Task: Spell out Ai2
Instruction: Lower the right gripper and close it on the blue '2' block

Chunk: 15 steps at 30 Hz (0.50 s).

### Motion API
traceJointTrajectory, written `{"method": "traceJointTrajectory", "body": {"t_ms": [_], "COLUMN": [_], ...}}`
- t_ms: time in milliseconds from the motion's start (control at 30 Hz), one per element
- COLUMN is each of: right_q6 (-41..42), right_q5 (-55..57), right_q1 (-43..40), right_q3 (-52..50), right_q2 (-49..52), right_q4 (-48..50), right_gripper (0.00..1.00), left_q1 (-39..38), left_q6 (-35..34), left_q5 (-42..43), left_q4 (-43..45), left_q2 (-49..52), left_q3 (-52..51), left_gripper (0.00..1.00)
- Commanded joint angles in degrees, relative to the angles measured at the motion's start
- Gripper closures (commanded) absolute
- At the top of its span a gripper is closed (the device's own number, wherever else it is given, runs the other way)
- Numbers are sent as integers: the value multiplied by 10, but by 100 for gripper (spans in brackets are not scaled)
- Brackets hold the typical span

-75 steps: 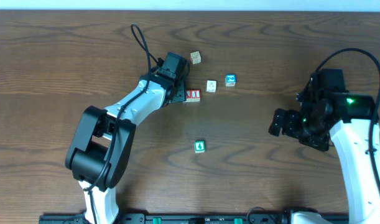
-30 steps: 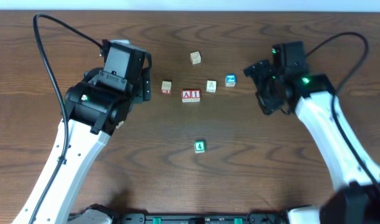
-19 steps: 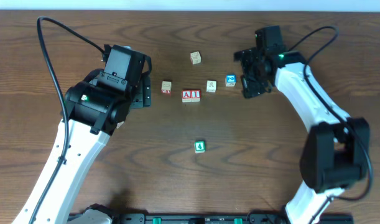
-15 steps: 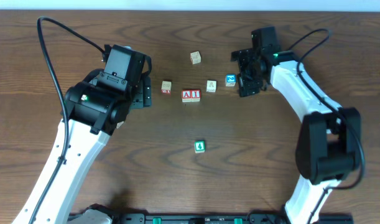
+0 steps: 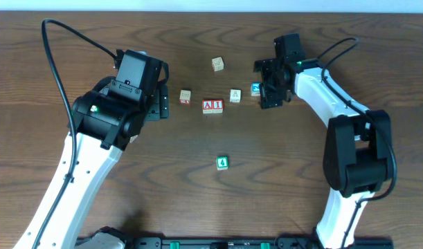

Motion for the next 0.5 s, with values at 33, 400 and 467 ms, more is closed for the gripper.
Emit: {"method": "traceJointTrajectory", "body": {"t_ms": [33,400,467], "right_q6": [10,3,2], "right_q5": [14,28,30], "right_q1": [10,11,11], "right_q3": [12,12,12], "right_q2": [22,37,37], "right_q4": [0,23,23], "right_gripper": [7,25,30], "left_q1": [2,2,2], "left_q6": [-3,-3,-3], "left_q5": [0,0,0], "left_q4": [0,0,0], "left_q2": [-5,-5,-5], "left_q3": [3,3,3], "left_gripper": [5,5,5]}}
